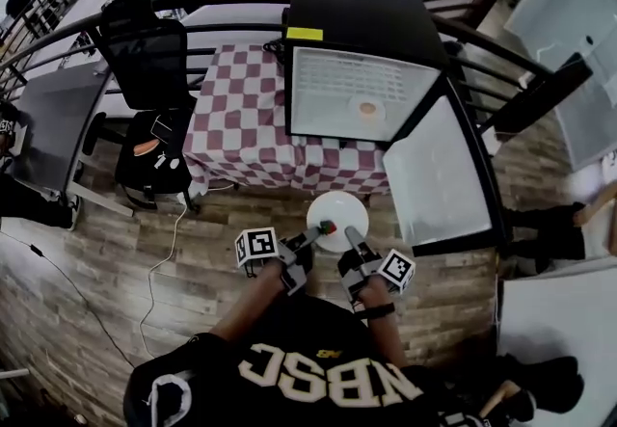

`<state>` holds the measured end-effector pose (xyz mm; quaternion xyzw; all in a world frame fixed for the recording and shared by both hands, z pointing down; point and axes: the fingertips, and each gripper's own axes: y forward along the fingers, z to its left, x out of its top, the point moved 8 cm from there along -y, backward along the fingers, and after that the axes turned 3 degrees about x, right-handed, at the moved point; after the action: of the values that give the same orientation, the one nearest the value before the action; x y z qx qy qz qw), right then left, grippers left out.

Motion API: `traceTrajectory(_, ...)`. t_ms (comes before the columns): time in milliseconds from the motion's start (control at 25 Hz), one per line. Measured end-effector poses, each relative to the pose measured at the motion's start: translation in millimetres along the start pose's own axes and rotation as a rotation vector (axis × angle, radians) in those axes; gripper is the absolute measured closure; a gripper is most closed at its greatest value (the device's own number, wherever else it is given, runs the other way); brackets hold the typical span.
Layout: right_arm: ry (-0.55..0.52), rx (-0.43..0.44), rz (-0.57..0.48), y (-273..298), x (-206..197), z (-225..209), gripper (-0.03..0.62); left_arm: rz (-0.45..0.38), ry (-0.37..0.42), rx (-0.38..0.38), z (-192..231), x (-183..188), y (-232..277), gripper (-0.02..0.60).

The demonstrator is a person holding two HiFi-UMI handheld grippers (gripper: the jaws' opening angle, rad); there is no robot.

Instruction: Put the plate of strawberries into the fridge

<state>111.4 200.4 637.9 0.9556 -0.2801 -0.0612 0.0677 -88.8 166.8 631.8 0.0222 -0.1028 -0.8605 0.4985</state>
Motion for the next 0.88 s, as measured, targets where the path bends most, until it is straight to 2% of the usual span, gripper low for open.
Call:
traceTrajectory(160,-0.025,0.017,0.035,39,2,12,0.551,0.003,-0.01,-0.025,-2,35,1,0.552)
traceTrajectory(320,-0.029,-0.031,0.035,58,5,14,0.551,0.019,0.005,-0.017,-4,55,10,0.551)
traceTrajectory(400,-0.036,-0.04,0.032,64,12,16,0.551,0.015,-0.012,-0.03,-6,62,16,0.552)
traceTrajectory(560,-0.015,-0.023,0.025,76,38,20,0.551,-0.02,-0.061,-0.046,-6,76,29,0.552)
traceTrajectory(680,0.002,0.012,0.037,94,60,20,0.551,-0.049,-0.03,-0.048,-13,94,43,0.551)
traceTrajectory(880,-0.028,0.066,0.084,122,101,34,0.551,-0.098,-0.014,-0.055,-36,121,76,0.552)
